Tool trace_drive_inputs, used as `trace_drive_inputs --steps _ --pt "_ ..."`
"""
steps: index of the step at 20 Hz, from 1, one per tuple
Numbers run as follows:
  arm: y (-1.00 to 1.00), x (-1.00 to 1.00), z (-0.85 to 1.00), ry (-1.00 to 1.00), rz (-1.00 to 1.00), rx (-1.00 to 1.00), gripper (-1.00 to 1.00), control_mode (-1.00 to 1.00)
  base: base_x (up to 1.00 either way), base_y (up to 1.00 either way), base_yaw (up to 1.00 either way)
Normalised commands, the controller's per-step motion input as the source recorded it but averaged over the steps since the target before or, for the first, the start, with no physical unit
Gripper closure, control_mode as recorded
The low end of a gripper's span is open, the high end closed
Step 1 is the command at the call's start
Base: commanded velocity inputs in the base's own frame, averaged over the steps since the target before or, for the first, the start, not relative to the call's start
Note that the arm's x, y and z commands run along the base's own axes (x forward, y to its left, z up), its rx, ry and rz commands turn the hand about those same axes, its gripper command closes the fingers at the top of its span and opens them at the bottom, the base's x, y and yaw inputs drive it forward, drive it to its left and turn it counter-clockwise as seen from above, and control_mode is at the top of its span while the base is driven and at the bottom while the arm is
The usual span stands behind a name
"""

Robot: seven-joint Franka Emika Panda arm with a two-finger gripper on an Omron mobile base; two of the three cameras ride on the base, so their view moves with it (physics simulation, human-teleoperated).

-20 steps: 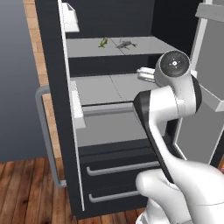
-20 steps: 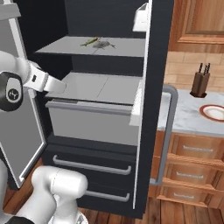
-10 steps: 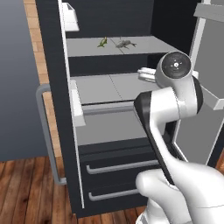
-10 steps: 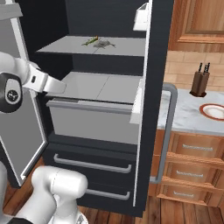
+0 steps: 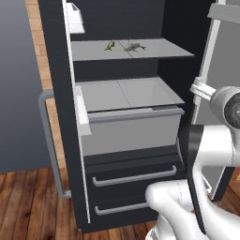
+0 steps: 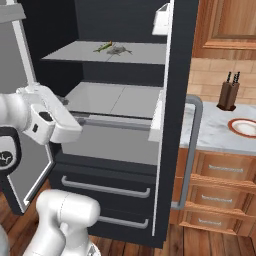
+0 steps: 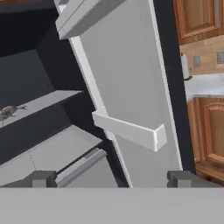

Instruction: Place the fish on the counter behind the older fish on the same shelf of the fridge to maintain FIFO order. Close the fridge door when finished.

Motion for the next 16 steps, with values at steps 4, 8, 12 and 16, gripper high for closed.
trace_drive_inputs --steps 4,8,12,16 --pt "-1.0 -0.68 -0.05 0.0 -0.2 0.24 -1.0 -1.0 0.0 0.0 0.0" --pt "-1.0 -0.2 -0.28 -0.05 -0.11 0.21 -1.0 -1.0 0.0 0.0 0.0" --pt "-1.0 -0.01 -0.17 -0.11 -0.02 0.19 -1.0 -1.0 0.0 0.0 0.0" --pt "-1.0 0.0 -0.21 -0.14 0.0 0.21 -1.0 -1.0 0.0 0.0 0.0"
